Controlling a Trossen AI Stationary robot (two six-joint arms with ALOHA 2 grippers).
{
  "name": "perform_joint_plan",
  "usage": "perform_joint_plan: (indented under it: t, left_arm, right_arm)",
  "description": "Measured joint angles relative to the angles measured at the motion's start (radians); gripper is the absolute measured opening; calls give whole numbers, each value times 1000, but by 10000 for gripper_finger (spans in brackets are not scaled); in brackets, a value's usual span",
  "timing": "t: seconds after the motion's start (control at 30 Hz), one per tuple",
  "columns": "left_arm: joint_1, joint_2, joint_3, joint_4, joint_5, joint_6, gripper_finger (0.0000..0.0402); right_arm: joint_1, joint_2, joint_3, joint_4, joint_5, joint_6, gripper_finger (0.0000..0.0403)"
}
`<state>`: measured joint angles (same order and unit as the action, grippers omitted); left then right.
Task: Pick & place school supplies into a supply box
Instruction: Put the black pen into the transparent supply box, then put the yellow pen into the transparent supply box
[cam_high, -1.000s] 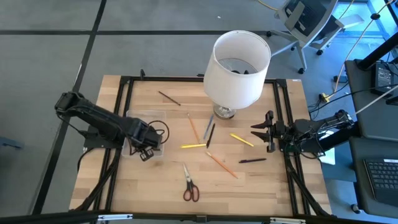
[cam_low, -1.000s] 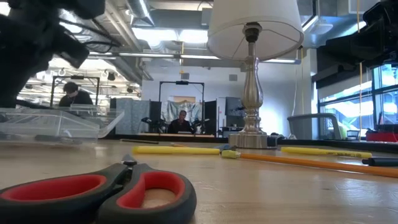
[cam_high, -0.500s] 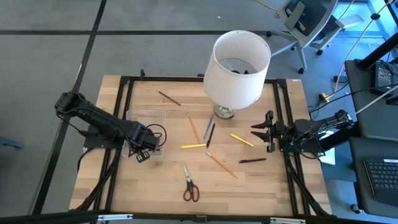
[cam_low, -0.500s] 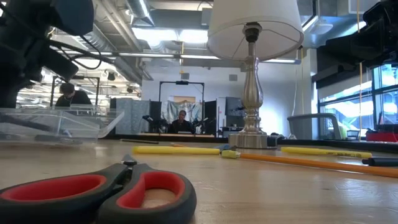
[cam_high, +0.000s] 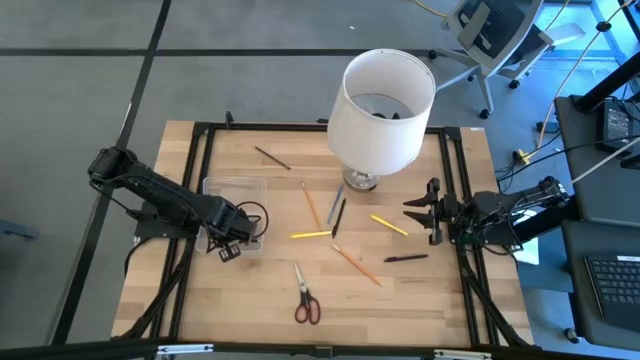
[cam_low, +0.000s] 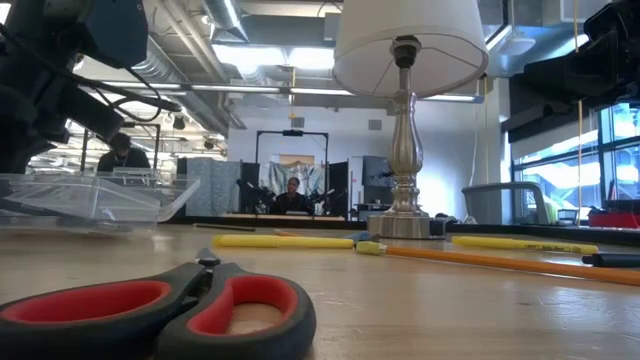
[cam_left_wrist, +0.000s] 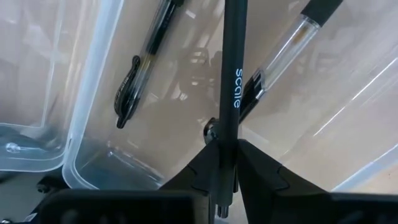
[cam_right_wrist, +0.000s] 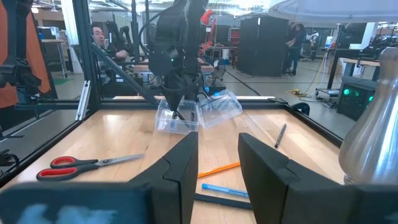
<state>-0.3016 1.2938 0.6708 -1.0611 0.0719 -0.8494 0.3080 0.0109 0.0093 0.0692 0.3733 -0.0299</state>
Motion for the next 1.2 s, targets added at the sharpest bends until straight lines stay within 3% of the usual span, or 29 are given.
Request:
perform_joint_plan:
  t: [0.67, 0.93, 1.07, 1.2]
  left_arm:
    - [0, 0, 4, -14, 11, -1, 109]
    - [14, 0, 129, 0, -56, 54, 113]
    - [30, 0, 189, 160, -109, 143, 114]
    - [29, 17, 197, 482, -180, 355, 114]
  right_arm:
    - [0, 0, 0, 0, 0, 0, 119]
    - [0, 0, 0, 0, 0, -1, 120]
    - [0, 0, 0, 0, 0, -1, 120]
    - [0, 0, 0, 0, 0, -1, 120]
